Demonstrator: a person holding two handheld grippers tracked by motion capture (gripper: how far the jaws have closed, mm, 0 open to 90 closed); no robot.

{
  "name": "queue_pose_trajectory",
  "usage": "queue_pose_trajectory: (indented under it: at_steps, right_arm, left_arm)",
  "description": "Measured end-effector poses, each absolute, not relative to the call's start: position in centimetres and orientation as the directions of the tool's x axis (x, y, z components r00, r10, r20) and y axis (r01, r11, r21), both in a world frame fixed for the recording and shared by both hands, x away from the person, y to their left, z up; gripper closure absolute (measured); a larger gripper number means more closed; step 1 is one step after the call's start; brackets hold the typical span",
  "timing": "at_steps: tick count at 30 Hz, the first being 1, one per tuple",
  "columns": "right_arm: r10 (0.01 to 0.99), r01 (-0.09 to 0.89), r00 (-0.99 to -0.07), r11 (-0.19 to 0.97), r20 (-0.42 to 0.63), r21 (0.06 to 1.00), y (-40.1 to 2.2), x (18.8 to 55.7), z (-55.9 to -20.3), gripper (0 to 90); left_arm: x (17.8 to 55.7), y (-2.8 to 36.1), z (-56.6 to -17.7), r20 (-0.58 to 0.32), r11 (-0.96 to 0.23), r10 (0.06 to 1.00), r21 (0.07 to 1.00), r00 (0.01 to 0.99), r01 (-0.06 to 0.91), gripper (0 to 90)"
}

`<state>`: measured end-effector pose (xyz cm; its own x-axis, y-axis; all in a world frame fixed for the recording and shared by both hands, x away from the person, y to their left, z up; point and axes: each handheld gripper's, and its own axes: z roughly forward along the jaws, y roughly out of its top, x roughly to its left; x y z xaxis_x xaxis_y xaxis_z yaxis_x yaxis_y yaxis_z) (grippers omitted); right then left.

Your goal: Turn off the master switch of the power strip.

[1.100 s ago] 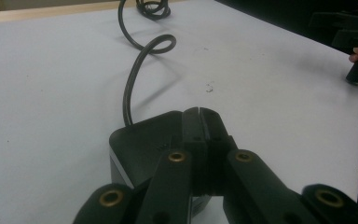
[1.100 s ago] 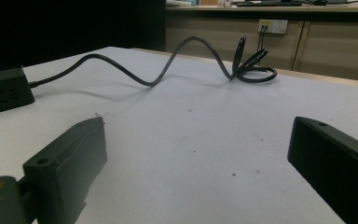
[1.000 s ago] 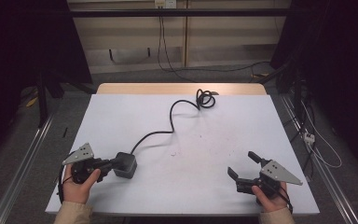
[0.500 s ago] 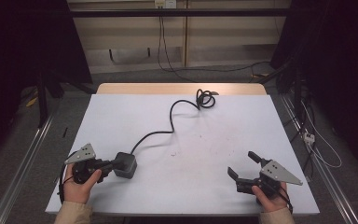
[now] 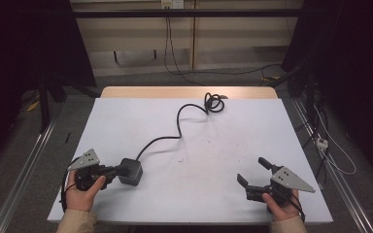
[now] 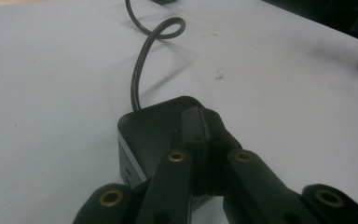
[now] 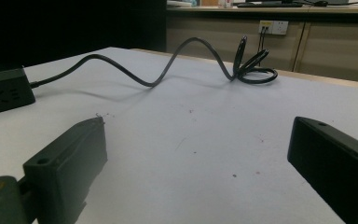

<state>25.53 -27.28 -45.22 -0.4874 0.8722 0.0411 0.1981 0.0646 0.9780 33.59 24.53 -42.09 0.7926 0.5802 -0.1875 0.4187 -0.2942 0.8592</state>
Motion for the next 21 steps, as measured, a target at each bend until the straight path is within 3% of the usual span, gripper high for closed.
queue_pose_trajectory:
  at_steps: [21]
  right_arm:
    - [0.871, 0.198, -0.489, 0.064, 0.042, 0.978, -27.28, 25.53, -45.22, 3.8]
  left_arm:
    - [33.63, 24.38, -42.11, -0.155, -0.322, 0.590, 0.855, 0.792, 0.407, 90.0]
